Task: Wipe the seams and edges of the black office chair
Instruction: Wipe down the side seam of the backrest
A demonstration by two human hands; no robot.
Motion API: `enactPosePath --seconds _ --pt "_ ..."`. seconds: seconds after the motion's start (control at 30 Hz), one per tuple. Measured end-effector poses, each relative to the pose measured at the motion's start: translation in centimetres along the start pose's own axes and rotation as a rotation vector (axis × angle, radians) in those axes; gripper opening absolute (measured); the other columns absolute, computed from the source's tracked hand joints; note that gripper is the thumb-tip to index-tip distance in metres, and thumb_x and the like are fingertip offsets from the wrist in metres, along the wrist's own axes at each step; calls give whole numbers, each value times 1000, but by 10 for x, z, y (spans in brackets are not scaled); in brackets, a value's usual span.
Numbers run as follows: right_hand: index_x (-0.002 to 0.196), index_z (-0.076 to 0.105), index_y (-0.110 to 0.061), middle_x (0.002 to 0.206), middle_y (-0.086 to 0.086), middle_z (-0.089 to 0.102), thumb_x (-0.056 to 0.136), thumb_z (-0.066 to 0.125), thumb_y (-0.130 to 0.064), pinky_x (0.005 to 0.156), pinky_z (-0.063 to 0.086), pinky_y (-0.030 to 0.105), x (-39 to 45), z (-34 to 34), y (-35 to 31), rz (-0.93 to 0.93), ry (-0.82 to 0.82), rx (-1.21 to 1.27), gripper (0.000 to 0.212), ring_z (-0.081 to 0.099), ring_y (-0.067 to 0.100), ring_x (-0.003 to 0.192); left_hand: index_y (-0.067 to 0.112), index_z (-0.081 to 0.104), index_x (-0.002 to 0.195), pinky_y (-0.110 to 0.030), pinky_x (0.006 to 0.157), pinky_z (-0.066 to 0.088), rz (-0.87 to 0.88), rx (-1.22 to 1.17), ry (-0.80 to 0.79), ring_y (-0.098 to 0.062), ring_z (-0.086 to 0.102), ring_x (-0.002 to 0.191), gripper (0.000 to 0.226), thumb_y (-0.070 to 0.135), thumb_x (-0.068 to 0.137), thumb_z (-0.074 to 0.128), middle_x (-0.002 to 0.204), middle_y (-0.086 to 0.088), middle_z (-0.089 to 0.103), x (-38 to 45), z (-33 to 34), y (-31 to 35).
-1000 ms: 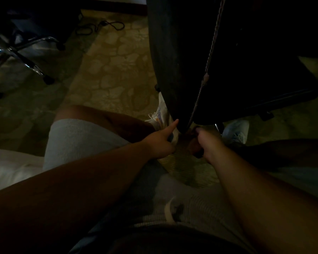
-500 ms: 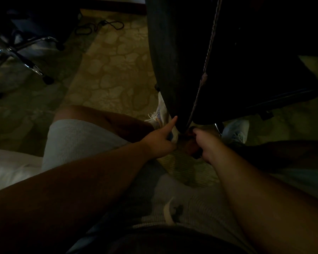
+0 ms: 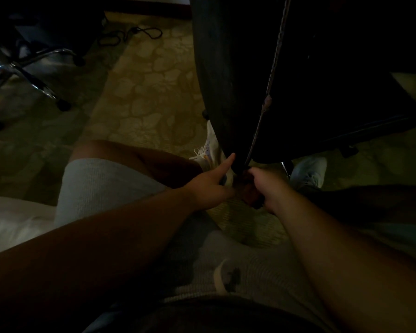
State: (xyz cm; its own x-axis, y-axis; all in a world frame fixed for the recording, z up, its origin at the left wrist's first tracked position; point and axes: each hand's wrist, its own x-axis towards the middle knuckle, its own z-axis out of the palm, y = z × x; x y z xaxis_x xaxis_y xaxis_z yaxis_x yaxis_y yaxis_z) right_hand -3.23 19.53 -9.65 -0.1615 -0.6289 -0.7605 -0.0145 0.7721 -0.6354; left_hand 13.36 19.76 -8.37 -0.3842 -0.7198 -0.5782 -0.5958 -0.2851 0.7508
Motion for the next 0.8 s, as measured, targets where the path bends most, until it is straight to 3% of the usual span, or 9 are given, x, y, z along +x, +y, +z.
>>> enactPosePath --seconds 0.1,0.17,0.23,0.37,0.53,0.63,0.8 --pt "115 65 -13 105 13 69 98 53 -33 76 51 40 -2 -3 0 -12 1 0 29 65 31 95 56 -2 154 -33 111 44 25 46 9 -23 47 139 88 43 97 63 162 -4 34 0 2 -1" --pt "114 66 -14 103 11 70 97 53 -34 79 53 44 -5 -3 1 -25 -101 -102 28 66 29 93 56 -3 154 -36 115 41 31 75 17 -19 46 140 86 49 97 61 162 -3 34 0 4 0" --pt "103 67 -17 99 10 71 97 56 -34 84 55 46 -8 0 1 -40 -86 -79 22 67 29 93 55 -4 155 -35 115 41 35 82 21 -18 47 139 86 52 97 59 162 -2 36 0 4 1" --pt "102 69 -13 99 13 71 94 59 -37 72 57 41 -7 3 5 16 27 56 26 69 32 89 53 -5 156 -32 109 46 30 91 20 -22 51 135 88 47 97 60 158 -4 42 -1 3 1" --pt "106 71 -16 101 10 73 92 61 -38 87 55 51 -5 5 6 -16 -23 -10 28 68 32 93 51 -7 157 -30 105 47 19 109 5 -22 54 133 92 39 97 63 156 -5 44 -1 3 -1" --pt "101 71 -16 100 12 73 88 62 -40 70 57 42 -5 5 2 -1 74 90 28 68 32 90 50 -6 157 -27 105 45 18 97 4 -20 52 135 93 35 97 64 159 -2 39 -2 2 2" --pt "97 70 -16 104 14 71 91 60 -37 90 53 51 -10 0 -2 -12 -7 -2 24 66 35 96 51 -4 156 -22 82 44 1 62 -21 -29 60 122 95 19 96 62 150 -14 50 -1 1 2"
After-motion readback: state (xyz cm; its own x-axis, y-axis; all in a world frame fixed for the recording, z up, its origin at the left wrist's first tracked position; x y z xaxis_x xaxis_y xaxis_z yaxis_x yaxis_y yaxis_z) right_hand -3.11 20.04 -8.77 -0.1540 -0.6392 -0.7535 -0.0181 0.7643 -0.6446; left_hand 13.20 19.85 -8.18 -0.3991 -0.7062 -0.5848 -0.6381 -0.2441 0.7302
